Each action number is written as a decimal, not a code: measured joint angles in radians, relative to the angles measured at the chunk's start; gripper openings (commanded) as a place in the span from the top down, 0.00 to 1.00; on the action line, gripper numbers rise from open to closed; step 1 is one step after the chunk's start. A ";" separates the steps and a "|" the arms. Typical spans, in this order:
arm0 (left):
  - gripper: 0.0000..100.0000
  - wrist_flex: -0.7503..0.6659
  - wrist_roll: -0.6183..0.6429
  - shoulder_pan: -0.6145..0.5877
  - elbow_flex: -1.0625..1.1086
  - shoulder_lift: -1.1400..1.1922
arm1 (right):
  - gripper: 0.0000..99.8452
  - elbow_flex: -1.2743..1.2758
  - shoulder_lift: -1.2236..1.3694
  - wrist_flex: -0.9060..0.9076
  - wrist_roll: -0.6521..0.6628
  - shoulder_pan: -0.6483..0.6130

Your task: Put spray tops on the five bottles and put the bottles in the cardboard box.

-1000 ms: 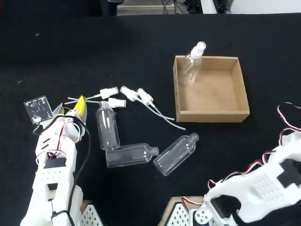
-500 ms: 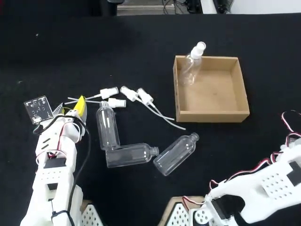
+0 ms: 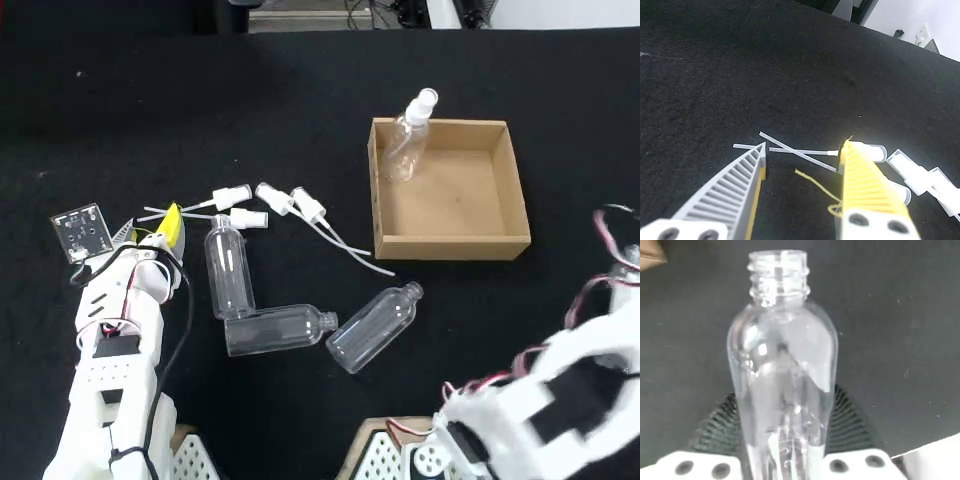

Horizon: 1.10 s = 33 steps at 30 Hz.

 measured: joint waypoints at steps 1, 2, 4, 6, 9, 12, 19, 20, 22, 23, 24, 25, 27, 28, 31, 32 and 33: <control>0.77 0.000 0.000 0.000 0.000 0.000 | 0.99 0.041 -0.074 0.000 -0.023 -0.034; 0.77 0.000 0.000 0.000 0.000 0.000 | 0.99 0.083 -0.150 -0.002 -0.049 -0.071; 0.77 0.000 -0.005 0.000 0.000 0.000 | 0.99 0.169 -0.298 -0.014 -0.109 -0.153; 0.77 0.000 -0.035 0.000 0.000 0.000 | 0.99 0.256 -0.443 -0.034 -0.180 -0.252; 0.77 0.049 -0.077 0.015 -0.021 0.000 | 0.99 0.370 -0.641 -0.051 -0.290 -0.427; 0.77 0.178 -0.104 0.040 -0.101 0.018 | 0.99 0.473 -0.812 -0.077 -0.400 -0.624; 0.77 0.259 -0.110 0.052 -0.327 0.342 | 0.99 0.763 -1.057 -0.311 -0.543 -1.115; 0.77 0.259 -0.110 0.052 -0.367 0.410 | 0.99 0.807 -1.073 -0.341 -0.549 -1.155; 0.77 0.259 -0.110 0.049 -0.446 0.537 | 0.99 0.891 -1.091 -0.391 -0.555 -1.208; 0.77 0.259 -0.110 0.049 -0.483 0.591 | 0.99 0.924 -1.097 -0.414 -0.559 -1.223; 0.77 0.259 -0.110 0.048 -0.517 0.632 | 0.99 0.957 -1.102 -0.439 -0.559 -1.235; 0.77 0.259 -0.110 0.049 -0.546 0.664 | 0.99 0.991 -1.103 -0.463 -0.559 -1.246; 0.76 0.259 -0.110 0.049 -0.582 0.690 | 0.99 1.042 -1.103 -0.503 -0.560 -1.274; 0.76 0.259 -0.110 0.049 -0.592 0.692 | 0.99 1.051 -1.103 -0.512 -0.560 -1.286; 0.76 0.259 -0.110 0.049 -0.615 0.698 | 0.99 1.053 -1.103 -0.522 -0.560 -1.309; 0.76 0.270 -0.114 0.051 -0.626 0.700 | 0.99 1.054 -1.103 -0.522 -0.562 -1.313; 0.76 0.288 -0.117 0.055 -0.638 0.701 | 0.99 1.057 -1.103 -0.523 -0.562 -1.320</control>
